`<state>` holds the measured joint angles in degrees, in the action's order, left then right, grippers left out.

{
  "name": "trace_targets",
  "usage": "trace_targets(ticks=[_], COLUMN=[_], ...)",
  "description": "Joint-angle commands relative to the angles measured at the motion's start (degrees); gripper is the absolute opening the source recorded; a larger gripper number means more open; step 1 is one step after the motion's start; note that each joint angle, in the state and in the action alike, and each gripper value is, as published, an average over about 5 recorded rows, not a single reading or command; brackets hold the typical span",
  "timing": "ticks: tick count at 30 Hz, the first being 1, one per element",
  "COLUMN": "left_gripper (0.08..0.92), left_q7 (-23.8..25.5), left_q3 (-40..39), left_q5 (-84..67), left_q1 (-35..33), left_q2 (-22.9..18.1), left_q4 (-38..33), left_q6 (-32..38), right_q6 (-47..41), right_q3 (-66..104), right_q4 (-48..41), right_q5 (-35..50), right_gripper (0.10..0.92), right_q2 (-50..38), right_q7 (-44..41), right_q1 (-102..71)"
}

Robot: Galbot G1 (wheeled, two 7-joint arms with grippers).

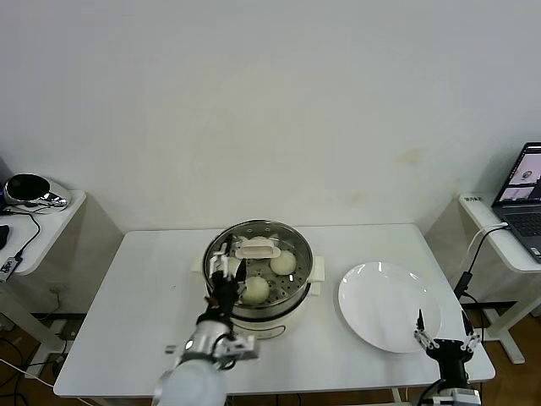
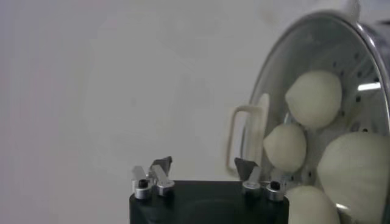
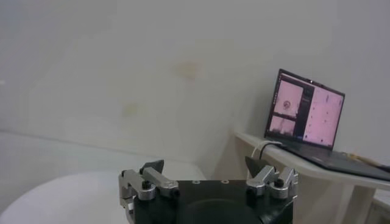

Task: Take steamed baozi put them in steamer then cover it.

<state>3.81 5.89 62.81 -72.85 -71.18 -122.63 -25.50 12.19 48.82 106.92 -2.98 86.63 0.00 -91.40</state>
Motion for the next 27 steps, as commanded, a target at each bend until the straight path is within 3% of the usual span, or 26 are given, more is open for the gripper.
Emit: trace_targets(ticks=[1,8,27], left_gripper=[0.816,0.823,0.823], left_q7=[-16.4,-18.4,-15.5], left_q3=[28.5,28.6,25.9], left_q5=[-61.8,-76.3,-73.3], left_q1=[-29.5,-38.2,-39.8], left_q2=[-0.8,-2.0,-3.7], left_q4=[-7.3,-3.2,4.9], left_q6=[27.0,31.5,34.9], right_q6=[0.1,-0.2,-1.5], right_q3=[-3.3,-9.1,-14.4], right_q4=[0.7,2.4,4.6], right_q5=[1.0,7.0,8.3], right_gripper=[0.823,0.823,0.823], right_q2=[-1.5,-8.2,-10.2], right_q7=[-0.7,-4.2,-5.7], right_q1=[-1.5,-6.7,-11.1])
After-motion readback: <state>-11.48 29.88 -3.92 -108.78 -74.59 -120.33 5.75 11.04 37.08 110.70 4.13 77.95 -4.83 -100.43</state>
